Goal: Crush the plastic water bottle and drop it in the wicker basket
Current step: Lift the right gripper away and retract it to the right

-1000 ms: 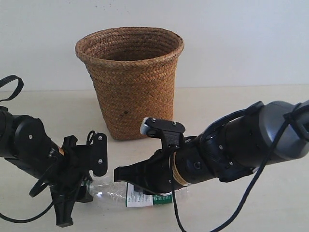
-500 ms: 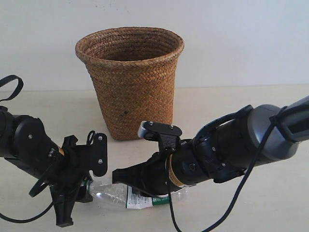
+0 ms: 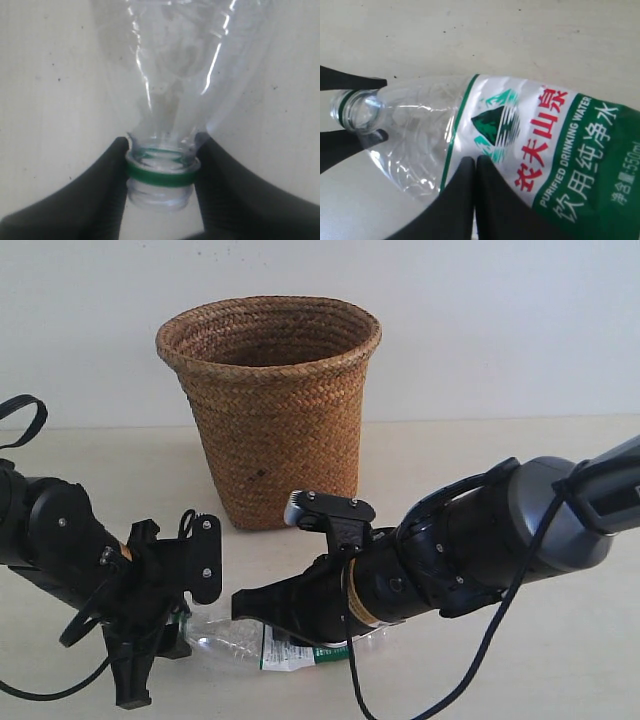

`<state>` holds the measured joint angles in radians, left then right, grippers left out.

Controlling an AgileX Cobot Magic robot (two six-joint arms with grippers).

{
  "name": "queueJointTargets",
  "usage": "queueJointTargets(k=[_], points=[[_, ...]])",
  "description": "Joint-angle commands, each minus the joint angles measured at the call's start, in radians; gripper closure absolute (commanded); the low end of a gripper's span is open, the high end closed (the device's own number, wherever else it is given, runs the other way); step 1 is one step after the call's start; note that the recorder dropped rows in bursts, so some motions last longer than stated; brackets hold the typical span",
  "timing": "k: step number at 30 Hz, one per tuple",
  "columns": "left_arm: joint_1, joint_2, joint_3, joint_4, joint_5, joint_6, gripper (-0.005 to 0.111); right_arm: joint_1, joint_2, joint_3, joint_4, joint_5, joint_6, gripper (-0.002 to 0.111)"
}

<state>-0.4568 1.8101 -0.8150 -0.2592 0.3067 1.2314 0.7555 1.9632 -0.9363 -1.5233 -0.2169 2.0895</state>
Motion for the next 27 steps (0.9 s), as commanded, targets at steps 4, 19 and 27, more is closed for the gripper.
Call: queueJointTargets(k=[4, 19, 27], points=[[-0.005, 0.001, -0.004, -0.014, 0.015, -0.01, 0.103, 0.0, 0.097, 0.039, -0.03, -0.017, 0.004, 0.108], [-0.005, 0.001, -0.004, -0.014, 0.017, -0.01, 0.103, 0.0, -0.197, 0.048, -0.05, 0.135, -0.005, 0.108], [-0.005, 0.001, -0.004, -0.014, 0.019, -0.015, 0.103, 0.0, -0.615, 0.2, -0.063, 0.372, -0.062, 0.108]])
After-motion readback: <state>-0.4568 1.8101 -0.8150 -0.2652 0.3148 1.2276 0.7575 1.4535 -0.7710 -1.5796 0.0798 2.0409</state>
